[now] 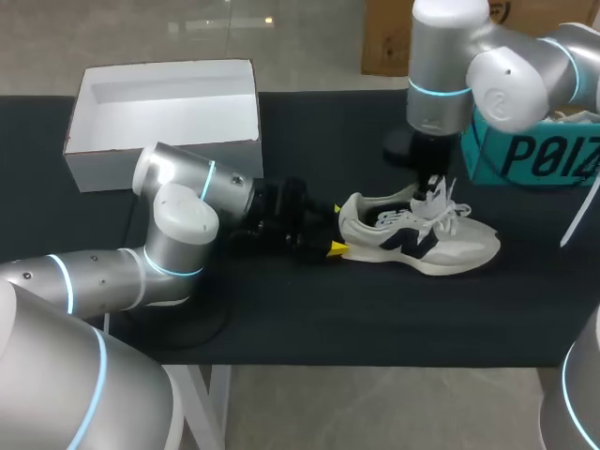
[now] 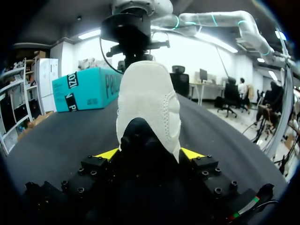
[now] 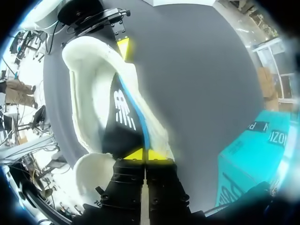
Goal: Take the shoe out of the shoebox, open the shoe tongue, remove and reinsert the insole, then place the shoe into the shoebox
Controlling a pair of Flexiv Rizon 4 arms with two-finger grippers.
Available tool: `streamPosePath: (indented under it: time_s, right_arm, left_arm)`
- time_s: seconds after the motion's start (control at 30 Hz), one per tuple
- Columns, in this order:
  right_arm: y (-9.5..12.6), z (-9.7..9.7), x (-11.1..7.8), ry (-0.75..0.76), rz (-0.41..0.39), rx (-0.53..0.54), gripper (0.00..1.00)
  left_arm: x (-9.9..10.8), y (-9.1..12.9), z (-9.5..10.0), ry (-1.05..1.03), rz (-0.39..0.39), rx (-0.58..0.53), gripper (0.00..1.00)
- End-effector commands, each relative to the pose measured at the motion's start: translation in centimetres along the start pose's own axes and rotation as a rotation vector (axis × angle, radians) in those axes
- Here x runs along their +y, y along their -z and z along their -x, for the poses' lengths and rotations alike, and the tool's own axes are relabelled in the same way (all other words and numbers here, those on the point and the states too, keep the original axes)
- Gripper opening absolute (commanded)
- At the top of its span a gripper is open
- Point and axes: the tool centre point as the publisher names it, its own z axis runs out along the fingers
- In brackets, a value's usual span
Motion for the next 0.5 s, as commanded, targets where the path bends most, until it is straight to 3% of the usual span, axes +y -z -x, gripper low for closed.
streamPosePath:
  time_s: [0.03, 0.5]
  right_arm:
    - [0.7, 0.6, -2.0, -0.008, 0.062, -0.005, 0.00]
    - [2.8, 0.3, -0.3, 0.012, 0.135, -0.013, 0.00]
  left_arm:
    - [0.4, -0.2, 0.0, 0.000, 0.005, 0.003, 0.00]
    - [0.4, -0.2, 0.0, 0.000, 0.005, 0.003, 0.00]
